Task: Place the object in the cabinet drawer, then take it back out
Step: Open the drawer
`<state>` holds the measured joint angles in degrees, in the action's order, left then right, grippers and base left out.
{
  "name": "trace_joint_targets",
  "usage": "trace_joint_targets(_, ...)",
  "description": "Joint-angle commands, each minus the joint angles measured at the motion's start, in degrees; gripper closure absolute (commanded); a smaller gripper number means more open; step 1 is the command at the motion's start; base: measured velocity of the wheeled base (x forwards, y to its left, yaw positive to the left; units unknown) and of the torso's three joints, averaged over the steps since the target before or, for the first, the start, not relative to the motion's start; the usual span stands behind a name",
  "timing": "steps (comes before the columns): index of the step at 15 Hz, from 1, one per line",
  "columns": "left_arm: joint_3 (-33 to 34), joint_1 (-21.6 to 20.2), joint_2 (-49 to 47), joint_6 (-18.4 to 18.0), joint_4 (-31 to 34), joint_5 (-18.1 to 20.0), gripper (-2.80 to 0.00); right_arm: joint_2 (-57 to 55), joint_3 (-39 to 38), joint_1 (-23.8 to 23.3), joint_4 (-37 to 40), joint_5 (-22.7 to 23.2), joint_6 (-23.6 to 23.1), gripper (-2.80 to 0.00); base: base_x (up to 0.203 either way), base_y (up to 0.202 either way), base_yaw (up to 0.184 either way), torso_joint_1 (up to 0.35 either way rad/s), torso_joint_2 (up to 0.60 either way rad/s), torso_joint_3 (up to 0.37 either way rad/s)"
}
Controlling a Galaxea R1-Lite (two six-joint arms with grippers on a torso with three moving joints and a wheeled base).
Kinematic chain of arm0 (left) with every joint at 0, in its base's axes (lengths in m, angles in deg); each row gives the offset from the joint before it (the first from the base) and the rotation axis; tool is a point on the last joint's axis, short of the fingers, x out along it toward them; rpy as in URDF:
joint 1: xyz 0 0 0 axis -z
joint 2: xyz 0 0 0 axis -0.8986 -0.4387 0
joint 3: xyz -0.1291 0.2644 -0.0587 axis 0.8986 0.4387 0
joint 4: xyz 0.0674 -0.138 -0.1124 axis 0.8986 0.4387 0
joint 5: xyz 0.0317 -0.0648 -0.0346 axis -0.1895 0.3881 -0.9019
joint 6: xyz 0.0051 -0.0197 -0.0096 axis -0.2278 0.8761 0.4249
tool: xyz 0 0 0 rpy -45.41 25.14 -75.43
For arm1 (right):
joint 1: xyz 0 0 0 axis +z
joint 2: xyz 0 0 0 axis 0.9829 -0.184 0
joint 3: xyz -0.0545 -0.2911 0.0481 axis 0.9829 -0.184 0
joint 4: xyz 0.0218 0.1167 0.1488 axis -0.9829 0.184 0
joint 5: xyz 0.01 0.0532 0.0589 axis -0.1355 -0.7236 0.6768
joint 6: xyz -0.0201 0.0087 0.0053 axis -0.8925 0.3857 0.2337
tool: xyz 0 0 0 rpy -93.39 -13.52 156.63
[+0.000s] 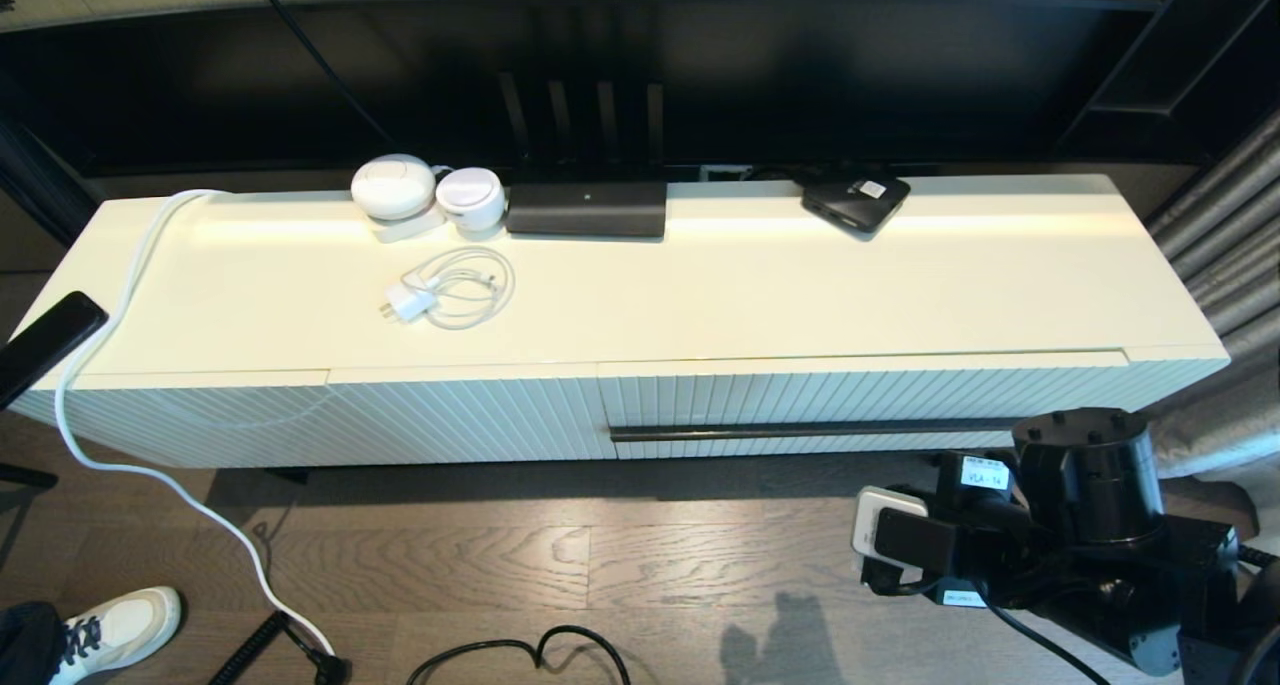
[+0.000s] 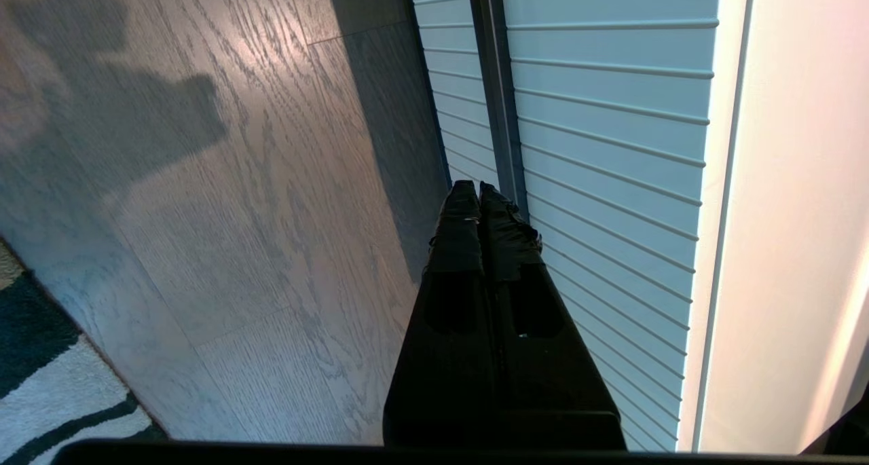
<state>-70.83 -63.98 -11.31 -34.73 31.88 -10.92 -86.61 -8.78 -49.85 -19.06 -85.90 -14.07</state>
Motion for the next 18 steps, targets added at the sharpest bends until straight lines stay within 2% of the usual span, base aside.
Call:
trace_joint_targets(1, 0.0, 0.0, 0.02, 0.05, -0.02, -0.04, 0.0, 0.25, 0.02, 0.07, -0.26, -0.09, -0.39, 0.0, 0.0, 0.0, 0.0, 0.0, 0.0, 0.0)
trace_joint_targets(2, 0.0, 0.0, 0.02, 0.05, -0.02, -0.04, 0.0, 0.36, 0.11, 0.07, -0.49, 0.0, -0.3, -2.8, 0.0, 0.0, 0.0, 0.0, 0.0, 0.0)
trace_joint_targets(13, 0.0, 0.0, 0.02, 0.05, -0.02, -0.04, 0.0, -6.82, -1.93, 0.1, -5.45, -0.45, 0.05, -2.8, 0.0, 0.0, 0.0, 0.0, 0.0, 0.0)
trace_joint_targets(18, 0.0, 0.0, 0.02, 0.05, -0.02, -0.04, 0.0, -12.04, 0.96, -0.09, -5.81, 0.52, 0.02, -2.8, 0.0, 0.0, 0.0, 0.0, 0.0, 0.0)
